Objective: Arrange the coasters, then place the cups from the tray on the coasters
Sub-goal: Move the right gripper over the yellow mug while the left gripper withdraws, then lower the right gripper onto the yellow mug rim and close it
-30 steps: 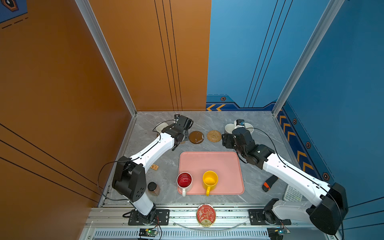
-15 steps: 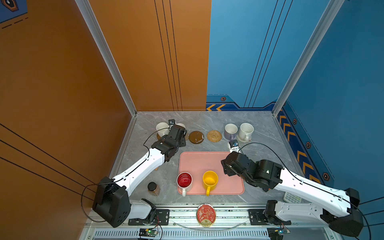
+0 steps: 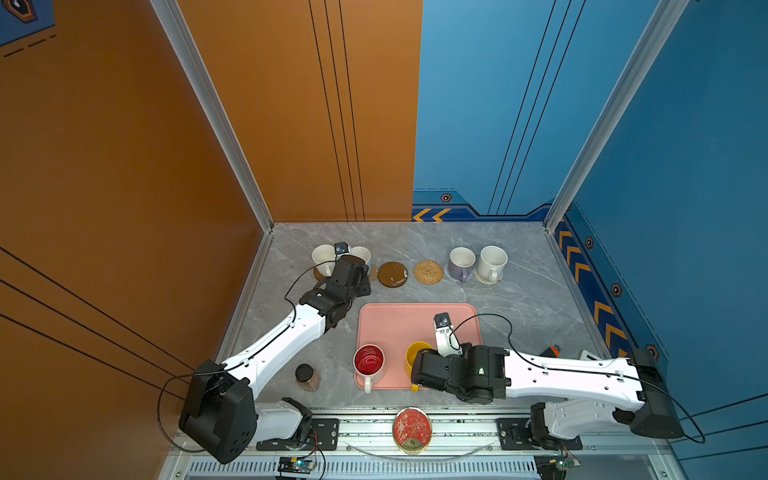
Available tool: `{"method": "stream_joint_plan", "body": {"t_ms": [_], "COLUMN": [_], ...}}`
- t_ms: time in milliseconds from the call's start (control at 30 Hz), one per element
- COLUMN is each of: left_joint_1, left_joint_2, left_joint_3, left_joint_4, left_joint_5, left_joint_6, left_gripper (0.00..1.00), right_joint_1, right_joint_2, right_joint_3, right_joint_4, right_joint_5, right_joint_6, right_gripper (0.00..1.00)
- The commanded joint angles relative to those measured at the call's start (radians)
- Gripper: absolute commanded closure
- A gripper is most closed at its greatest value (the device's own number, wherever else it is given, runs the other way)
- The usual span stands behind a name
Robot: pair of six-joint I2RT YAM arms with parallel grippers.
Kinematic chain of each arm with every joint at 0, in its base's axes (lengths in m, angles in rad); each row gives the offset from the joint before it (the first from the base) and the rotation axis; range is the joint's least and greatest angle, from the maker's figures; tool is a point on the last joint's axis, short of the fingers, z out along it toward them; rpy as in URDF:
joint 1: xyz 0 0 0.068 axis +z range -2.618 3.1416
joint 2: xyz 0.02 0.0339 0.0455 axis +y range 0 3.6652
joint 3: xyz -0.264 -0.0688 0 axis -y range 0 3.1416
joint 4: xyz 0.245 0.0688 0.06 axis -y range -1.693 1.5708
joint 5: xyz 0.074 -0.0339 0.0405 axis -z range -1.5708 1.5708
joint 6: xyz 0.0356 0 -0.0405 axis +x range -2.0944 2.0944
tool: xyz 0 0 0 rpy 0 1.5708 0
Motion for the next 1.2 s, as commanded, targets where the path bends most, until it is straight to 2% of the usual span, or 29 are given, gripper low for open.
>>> {"method": "stream_joint_plan", "body": {"t_ms": [0,400,833,1167], "left_joint_1": [0.014,0.044,0.071,0.094], "left_joint_2": [-0.022,-0.053,-0.071,-0.075], "left_joint_3": [-0.021,-0.055,-0.082,-0.093], "left_joint_4": [0.02,0.069,0.085,0.084], "left_joint_5": [0.039,0.077,0.114,0.126], "left_joint_6": [-0.007,-0.014,-0.021,-0.024], "left_gripper": [0.58,0.57,0.57,0.57], "right_joint_1": [0.025,0.089,0.071,0.021], "right_joint_2": [0.042,0.109,0.172,0.197], "right_joint_3": [0.04,0.049,0.007,-0.014], "right_joint_4": [-0.026,0.049,0.147,0.172], "right_joint_5": [-0.007,-0.074,-0.186,-0.258], "right_joint_6": [0.075,0.123,0.127,0.116], "right_gripper": [0.19,0.16,0.16,0.26]}}
